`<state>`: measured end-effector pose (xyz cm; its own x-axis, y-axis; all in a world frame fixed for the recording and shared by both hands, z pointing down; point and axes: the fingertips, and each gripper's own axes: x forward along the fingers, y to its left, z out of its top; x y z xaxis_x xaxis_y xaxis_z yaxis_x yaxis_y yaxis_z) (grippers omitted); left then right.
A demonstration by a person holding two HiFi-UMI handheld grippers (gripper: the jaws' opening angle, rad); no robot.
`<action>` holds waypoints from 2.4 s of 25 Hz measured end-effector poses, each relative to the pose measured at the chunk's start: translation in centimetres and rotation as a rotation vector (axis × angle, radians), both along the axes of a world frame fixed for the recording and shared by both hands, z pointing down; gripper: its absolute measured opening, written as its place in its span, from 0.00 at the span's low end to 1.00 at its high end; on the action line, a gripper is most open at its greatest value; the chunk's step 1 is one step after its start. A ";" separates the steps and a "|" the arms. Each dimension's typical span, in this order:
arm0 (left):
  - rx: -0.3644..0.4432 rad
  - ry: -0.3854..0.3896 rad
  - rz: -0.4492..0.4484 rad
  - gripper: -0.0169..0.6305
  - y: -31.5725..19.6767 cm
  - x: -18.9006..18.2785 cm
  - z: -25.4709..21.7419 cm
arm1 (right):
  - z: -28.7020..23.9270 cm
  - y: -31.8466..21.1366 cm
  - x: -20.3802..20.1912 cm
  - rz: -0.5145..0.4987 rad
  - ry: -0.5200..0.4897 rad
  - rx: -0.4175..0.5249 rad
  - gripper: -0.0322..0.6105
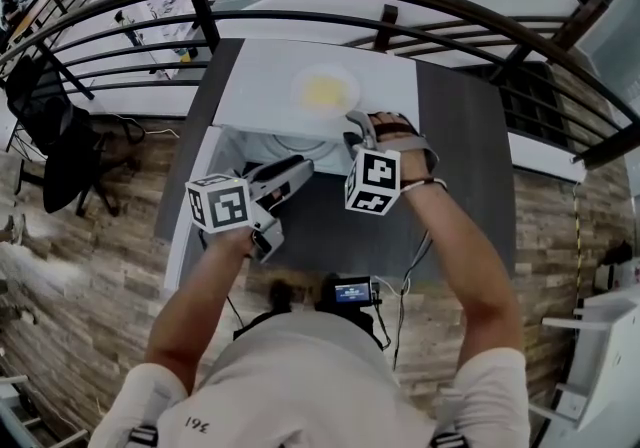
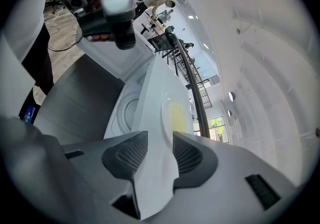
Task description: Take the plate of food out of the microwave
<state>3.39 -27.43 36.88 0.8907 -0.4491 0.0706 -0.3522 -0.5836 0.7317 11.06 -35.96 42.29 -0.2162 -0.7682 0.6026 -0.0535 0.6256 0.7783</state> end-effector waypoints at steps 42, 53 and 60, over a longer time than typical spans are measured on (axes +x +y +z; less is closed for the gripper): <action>0.103 0.032 0.054 0.16 6.5 0.0 0.2 | -4.0 11.4 1.5 0.264 -0.621 0.057 0.05; 0.105 0.034 0.014 0.09 8.1 -1.6 0.3 | -3.4 13.1 1.1 0.366 -0.792 -0.017 0.05; 0.103 0.012 -0.001 0.09 8.8 -2.0 0.8 | -3.1 13.6 1.1 0.394 -0.824 -0.038 0.05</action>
<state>1.36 -18.61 37.65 0.8906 -0.4546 0.0133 -0.3446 -0.6554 0.6721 12.16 -22.36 39.23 -0.3156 -0.8605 0.3999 -0.7982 0.4686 0.3785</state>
